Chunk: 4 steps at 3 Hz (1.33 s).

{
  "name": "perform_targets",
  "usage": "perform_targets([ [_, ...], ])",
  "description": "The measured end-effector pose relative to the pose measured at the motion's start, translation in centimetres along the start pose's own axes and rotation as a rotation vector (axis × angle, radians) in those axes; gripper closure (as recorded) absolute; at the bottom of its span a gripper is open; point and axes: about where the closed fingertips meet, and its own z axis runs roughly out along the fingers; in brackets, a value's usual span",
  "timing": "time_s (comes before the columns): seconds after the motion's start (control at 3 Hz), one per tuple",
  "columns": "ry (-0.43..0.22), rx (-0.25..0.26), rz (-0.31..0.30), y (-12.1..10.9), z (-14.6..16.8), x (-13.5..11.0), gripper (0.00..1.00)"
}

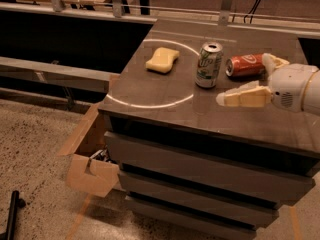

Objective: Knock 7up can over

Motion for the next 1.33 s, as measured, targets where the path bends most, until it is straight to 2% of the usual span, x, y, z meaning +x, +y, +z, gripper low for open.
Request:
perform_targets([
  [0.67, -0.076, -0.066, -0.033, -0.9, 4.6, -0.7, 0.00],
  [1.0, -0.085, -0.108, -0.049, -1.2, 7.0, -1.0, 0.00],
  [1.33, -0.082, -0.132, -0.040, -1.9, 9.6, -0.8, 0.00],
])
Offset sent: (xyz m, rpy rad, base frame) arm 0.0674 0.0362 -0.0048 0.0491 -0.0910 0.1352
